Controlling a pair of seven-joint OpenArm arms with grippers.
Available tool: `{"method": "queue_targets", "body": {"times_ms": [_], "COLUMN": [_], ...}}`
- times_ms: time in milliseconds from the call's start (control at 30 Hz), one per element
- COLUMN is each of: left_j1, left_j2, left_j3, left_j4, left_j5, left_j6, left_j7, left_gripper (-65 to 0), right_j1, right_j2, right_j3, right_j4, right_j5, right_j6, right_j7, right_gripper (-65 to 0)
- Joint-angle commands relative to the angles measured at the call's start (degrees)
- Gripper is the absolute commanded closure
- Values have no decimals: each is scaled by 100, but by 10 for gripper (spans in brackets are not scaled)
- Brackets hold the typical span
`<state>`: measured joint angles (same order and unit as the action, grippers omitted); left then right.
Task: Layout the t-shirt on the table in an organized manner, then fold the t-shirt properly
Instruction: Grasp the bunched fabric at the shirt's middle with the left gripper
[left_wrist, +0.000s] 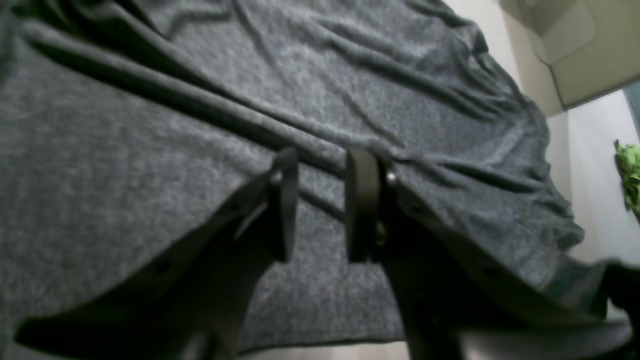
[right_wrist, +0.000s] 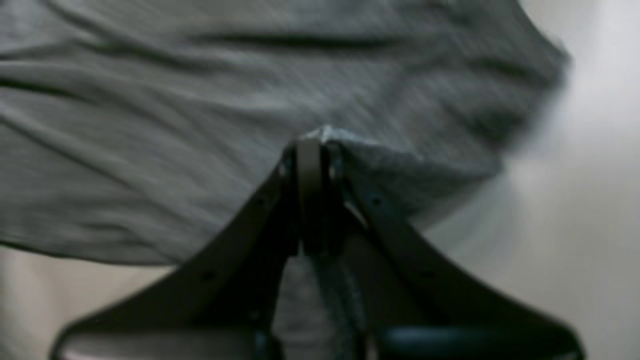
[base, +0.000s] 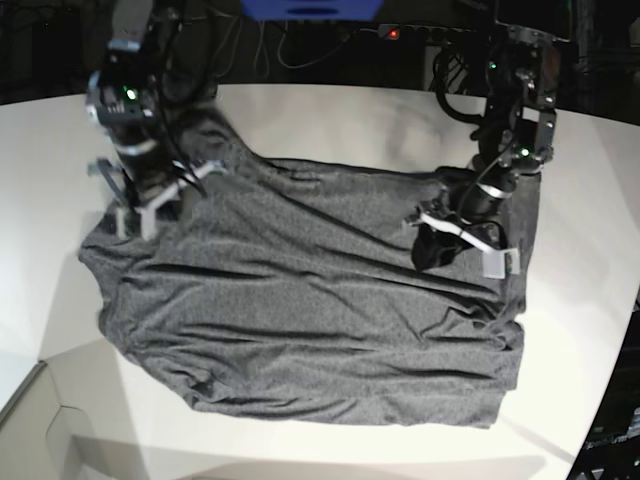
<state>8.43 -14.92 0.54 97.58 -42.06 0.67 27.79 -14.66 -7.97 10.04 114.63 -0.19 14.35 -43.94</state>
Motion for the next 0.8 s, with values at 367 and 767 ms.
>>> {"method": "queue_targets", "body": {"times_ms": [367, 767], "left_j1": [226, -513], "left_j2": [-16, -69], "left_j3": [804, 2773], "left_j4": [523, 110], "left_j5": [-27, -9], "left_j6": [-53, -53], "left_j7": [-93, -85], "left_gripper": [-162, -166], "right_j1": [1742, 2296], "right_j2": [124, 423], "right_j3": [-358, -349], "right_j4": [-760, -1647], "right_j5": [32, 32], "right_j6": [38, 38], "right_j7": [-252, -199], "right_gripper": [0, 0]}}
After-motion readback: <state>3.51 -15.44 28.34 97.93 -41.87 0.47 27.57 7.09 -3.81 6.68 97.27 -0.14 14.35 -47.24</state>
